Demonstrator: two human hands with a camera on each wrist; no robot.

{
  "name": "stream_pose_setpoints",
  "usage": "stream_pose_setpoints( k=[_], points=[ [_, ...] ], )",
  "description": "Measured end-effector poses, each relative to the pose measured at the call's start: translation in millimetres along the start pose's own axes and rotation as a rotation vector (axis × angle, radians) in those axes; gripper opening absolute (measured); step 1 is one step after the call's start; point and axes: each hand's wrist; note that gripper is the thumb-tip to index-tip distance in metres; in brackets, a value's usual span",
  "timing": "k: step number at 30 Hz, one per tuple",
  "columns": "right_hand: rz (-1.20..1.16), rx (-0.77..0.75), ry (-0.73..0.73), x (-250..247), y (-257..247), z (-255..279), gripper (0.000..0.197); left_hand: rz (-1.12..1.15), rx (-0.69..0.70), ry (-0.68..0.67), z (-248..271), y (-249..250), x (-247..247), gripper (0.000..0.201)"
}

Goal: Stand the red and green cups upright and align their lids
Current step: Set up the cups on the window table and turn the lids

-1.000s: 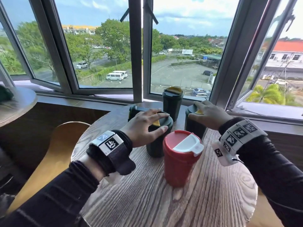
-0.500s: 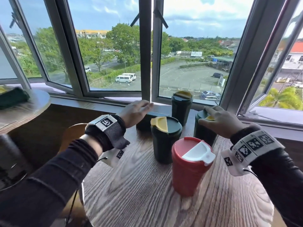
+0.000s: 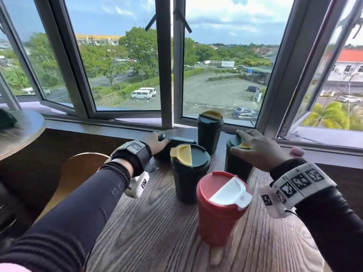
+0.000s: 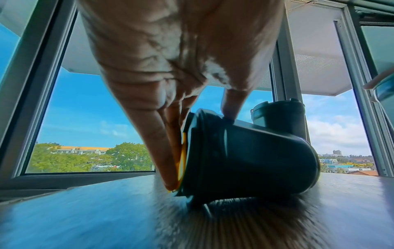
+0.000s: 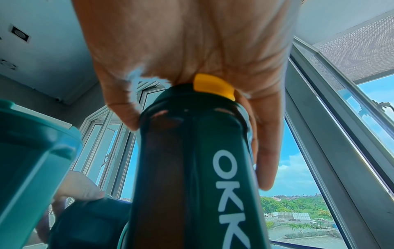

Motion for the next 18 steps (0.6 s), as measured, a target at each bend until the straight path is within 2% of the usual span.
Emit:
stream_pose_setpoints(
  k=[4, 9, 14, 18],
  points=[
    [0.003, 0.004, 0.009, 0, 0, 1, 0.075, 0.005, -0.014, -0.001, -3, 2, -3, 0.051],
    [-0.001, 0.0, 0.007, 0, -2, 0, 0.073, -0.026, 0.014, 0.108, 1, 8, -6, 0.041],
    [-0.006, 0.004, 0.011, 0, -1, 1, 0.073, -0.029, 0.098, 0.21, 6, 18, -15, 0.03],
    [-0.011, 0.009, 0.007, 1, 0, 1, 0.074, -0.077, 0.223, 0.307, 13, 27, -24, 0.035]
  ],
)
Point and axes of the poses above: each hand's wrist, its own z-axis away from the middle knuckle, its own x-axis out of the palm, y = z × x, and after that the axes turned 10 degrees about -x, right-handed
